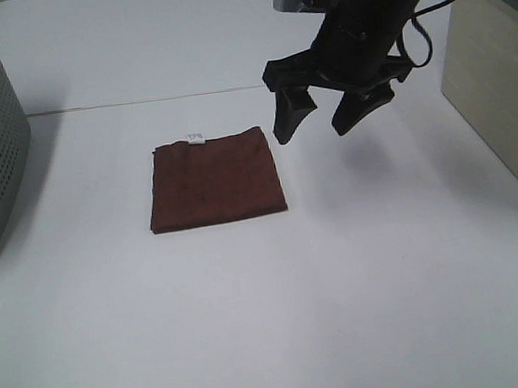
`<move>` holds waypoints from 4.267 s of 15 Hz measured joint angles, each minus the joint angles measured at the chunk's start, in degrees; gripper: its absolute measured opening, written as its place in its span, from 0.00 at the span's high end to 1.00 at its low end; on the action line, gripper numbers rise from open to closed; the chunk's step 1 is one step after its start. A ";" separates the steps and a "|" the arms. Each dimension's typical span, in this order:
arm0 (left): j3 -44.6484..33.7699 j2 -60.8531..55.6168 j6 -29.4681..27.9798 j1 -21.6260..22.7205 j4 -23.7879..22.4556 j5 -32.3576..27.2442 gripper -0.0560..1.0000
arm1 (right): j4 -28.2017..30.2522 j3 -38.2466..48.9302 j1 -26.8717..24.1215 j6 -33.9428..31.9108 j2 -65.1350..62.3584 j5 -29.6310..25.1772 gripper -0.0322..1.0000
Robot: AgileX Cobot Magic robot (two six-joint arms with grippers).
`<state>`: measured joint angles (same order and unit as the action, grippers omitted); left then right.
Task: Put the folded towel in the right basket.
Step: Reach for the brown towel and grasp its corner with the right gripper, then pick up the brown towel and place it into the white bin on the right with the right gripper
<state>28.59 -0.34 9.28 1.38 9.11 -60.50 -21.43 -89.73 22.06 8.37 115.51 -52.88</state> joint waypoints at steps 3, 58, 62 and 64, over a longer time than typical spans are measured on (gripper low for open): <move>0.00 0.00 0.00 0.00 0.00 0.00 0.95 | -11.23 -4.76 -3.84 5.61 7.10 -3.67 0.23; 0.00 0.00 0.00 0.00 0.00 0.00 0.95 | 23.55 -38.79 -6.70 -1.09 -0.63 -16.84 0.92; 0.00 0.00 0.00 0.00 0.00 0.00 0.95 | 18.96 -38.79 -17.59 -1.09 -3.55 -16.84 0.92; 0.00 0.00 0.00 0.00 0.00 0.00 0.95 | 17.30 -38.79 -23.55 -1.09 -4.64 -16.84 0.92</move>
<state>28.59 -0.34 9.28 1.38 9.11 -60.50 -4.13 -128.51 -1.49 7.28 110.87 -69.73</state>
